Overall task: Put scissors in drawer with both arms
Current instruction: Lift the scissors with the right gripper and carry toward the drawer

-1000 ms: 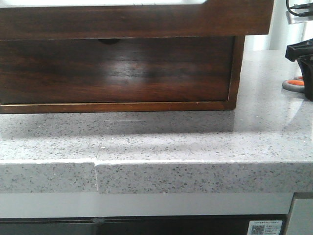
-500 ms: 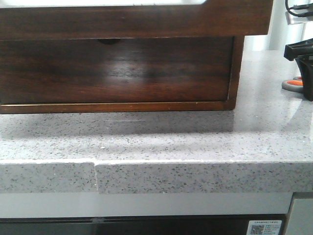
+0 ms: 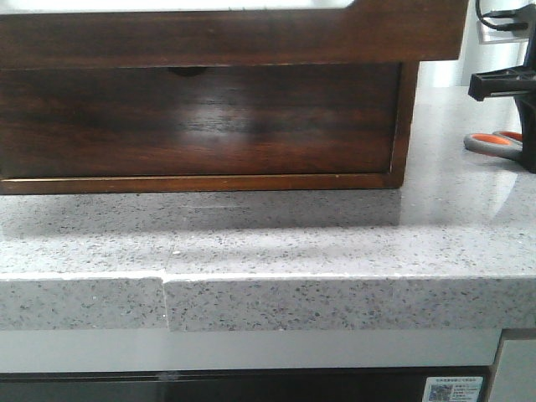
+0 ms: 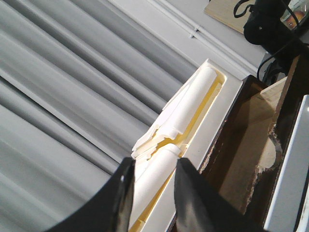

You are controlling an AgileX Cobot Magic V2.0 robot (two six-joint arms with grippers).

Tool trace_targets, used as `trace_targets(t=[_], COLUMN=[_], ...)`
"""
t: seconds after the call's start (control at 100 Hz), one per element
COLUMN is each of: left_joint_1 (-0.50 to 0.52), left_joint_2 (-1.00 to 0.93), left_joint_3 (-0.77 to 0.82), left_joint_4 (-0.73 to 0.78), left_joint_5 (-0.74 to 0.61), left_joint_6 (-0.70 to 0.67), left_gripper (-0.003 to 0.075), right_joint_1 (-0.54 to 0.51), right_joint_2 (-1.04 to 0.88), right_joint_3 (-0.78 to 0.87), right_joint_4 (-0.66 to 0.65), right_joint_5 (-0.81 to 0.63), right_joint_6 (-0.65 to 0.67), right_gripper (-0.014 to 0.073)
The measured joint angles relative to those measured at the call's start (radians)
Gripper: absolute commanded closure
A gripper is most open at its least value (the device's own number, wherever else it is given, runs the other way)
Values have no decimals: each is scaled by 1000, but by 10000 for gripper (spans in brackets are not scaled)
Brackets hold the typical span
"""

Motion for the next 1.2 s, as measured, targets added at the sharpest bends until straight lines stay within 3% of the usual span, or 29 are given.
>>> trace_targets(t=[0.37, 0.63, 0.96, 1.2], left_joint_1=[0, 0, 0, 0], left_joint_2=[0, 0, 0, 0], left_joint_3=[0, 0, 0, 0], left_joint_4=[-7, -92, -136, -144], left_joint_5=[0, 3, 6, 6], left_joint_6=[0, 0, 0, 0], left_gripper=[535, 535, 535, 535], right_joint_1=[0, -2, 2, 118], right_joint_2=[-56, -362, -710, -758], right_joint_3=[19, 26, 10, -92], right_joint_4=[2, 42, 326, 356], right_joint_5=[41, 19, -78, -75], right_joint_6=[-2, -19, -333, -486], right_gripper=[662, 662, 662, 662])
